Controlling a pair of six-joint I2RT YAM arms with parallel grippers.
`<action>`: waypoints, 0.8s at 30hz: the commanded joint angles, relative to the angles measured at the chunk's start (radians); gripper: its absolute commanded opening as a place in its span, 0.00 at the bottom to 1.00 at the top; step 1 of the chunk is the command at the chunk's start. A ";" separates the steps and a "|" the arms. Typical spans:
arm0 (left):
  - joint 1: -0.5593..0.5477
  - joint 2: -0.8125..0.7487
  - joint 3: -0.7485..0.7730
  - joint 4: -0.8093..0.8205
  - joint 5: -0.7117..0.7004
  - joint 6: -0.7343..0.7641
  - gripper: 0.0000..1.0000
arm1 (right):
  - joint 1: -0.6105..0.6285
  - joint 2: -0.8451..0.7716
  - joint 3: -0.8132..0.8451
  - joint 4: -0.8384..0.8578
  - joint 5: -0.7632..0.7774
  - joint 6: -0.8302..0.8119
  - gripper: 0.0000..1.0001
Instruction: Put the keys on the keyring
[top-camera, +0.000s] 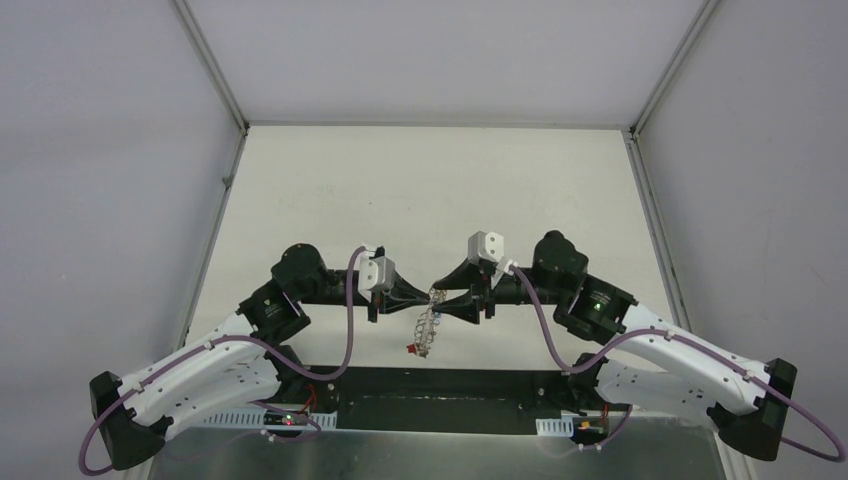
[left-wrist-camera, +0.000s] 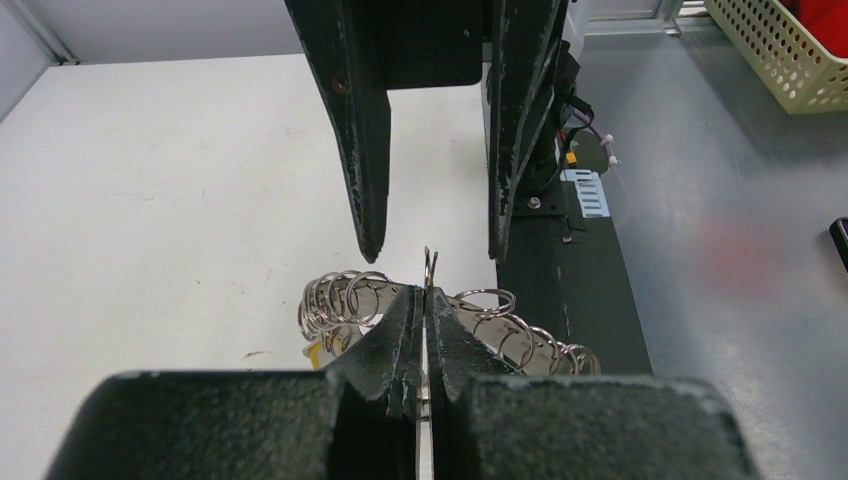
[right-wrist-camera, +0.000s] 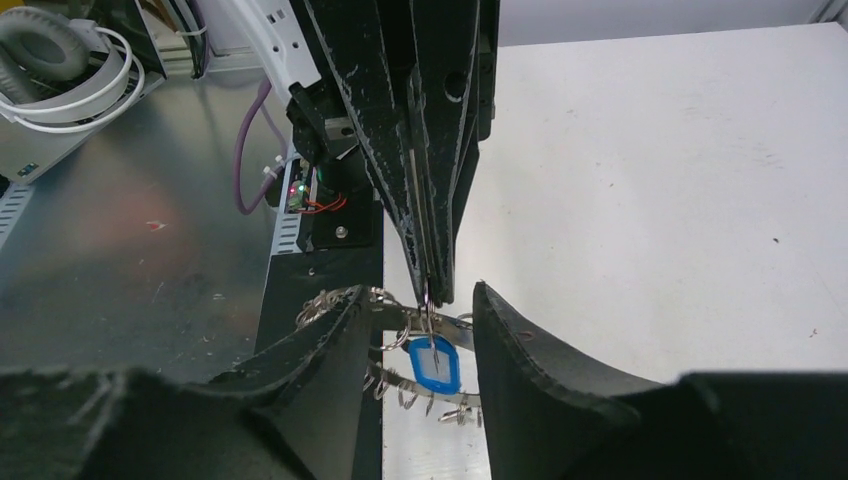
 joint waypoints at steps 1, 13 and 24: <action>-0.013 -0.021 0.008 0.099 0.027 0.014 0.00 | 0.001 -0.010 -0.024 0.068 -0.045 -0.018 0.45; -0.014 -0.023 0.007 0.099 0.022 0.011 0.00 | 0.001 -0.032 -0.073 0.094 -0.021 -0.026 0.11; -0.016 -0.043 0.009 0.068 0.002 0.026 0.13 | 0.001 -0.047 -0.050 -0.004 0.007 -0.102 0.00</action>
